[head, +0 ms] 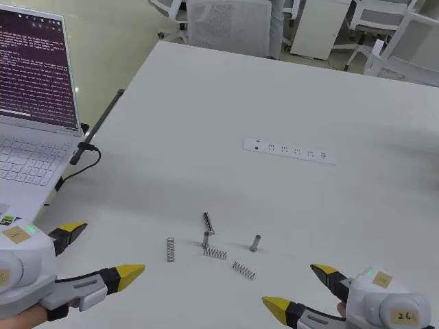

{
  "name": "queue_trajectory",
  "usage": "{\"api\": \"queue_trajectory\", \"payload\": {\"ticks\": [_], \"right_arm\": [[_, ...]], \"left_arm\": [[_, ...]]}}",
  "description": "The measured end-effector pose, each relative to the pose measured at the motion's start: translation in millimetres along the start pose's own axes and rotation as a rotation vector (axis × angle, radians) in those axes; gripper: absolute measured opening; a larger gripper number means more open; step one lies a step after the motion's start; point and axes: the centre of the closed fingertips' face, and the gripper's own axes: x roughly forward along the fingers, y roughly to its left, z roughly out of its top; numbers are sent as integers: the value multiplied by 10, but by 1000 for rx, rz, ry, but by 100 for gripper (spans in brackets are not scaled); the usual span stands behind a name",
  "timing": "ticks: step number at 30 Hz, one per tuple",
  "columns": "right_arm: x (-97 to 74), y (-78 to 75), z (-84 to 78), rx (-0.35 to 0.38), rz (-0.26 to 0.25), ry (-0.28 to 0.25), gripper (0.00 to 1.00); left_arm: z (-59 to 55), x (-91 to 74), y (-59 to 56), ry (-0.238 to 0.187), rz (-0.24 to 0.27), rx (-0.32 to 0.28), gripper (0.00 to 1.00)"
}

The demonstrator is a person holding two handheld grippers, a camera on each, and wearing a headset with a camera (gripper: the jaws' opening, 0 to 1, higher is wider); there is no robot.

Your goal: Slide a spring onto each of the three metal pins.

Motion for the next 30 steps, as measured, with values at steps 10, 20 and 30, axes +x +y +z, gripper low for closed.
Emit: {"api": "queue_trajectory", "payload": {"ticks": [10, 20, 30], "right_arm": [[9, -5, 14, -4, 6, -1, 69], [-36, 3, -20, -25, 5, 20, 69], [-63, -14, -50, -3, -17, 13, 69]], "left_arm": [[6, -33, 23, -6, 16, -8, 74], [62, -33, 2, -28, 14, -13, 74], [104, 29, -47, -30, -14, 7, 74]]}}
